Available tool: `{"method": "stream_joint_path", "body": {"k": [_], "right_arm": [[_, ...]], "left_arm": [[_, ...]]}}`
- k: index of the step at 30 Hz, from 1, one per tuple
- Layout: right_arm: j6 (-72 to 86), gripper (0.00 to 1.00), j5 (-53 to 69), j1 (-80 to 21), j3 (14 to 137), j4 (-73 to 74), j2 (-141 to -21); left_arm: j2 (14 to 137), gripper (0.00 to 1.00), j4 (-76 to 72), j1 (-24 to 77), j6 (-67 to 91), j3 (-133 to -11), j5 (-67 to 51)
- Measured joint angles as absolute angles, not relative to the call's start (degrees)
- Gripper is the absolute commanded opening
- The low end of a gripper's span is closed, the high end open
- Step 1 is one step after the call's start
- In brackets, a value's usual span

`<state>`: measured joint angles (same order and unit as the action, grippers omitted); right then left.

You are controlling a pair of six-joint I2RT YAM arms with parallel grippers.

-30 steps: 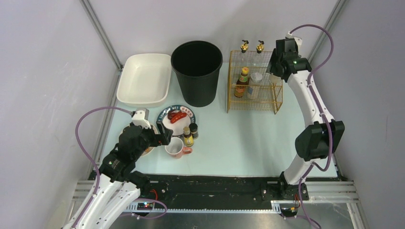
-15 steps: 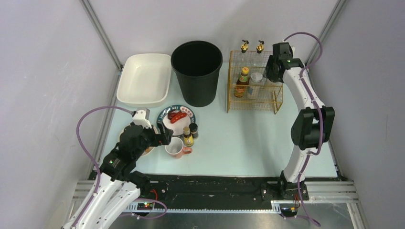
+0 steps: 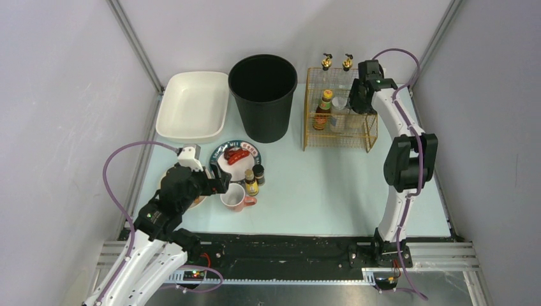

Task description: Clear the kitchen counter

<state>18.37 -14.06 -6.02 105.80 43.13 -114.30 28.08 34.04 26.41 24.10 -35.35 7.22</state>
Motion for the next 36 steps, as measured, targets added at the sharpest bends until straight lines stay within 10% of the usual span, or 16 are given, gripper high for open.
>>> {"method": "stream_joint_path", "body": {"k": [8,17,36], "right_arm": [[18.35,0.58,-14.26,-6.02,108.2,45.56,-115.94],[18.59,0.78,-14.55,-6.13,108.36,45.3,-116.05],[19.9,0.84,-15.62,-6.11,108.33,46.17,-112.62]], "left_arm": [[28.08,0.98,34.04,26.41,24.1,-35.35,7.35],[28.1,0.98,34.04,26.41,24.1,-35.35,7.35],[28.12,0.98,34.04,26.41,24.1,-35.35,7.35]]}}
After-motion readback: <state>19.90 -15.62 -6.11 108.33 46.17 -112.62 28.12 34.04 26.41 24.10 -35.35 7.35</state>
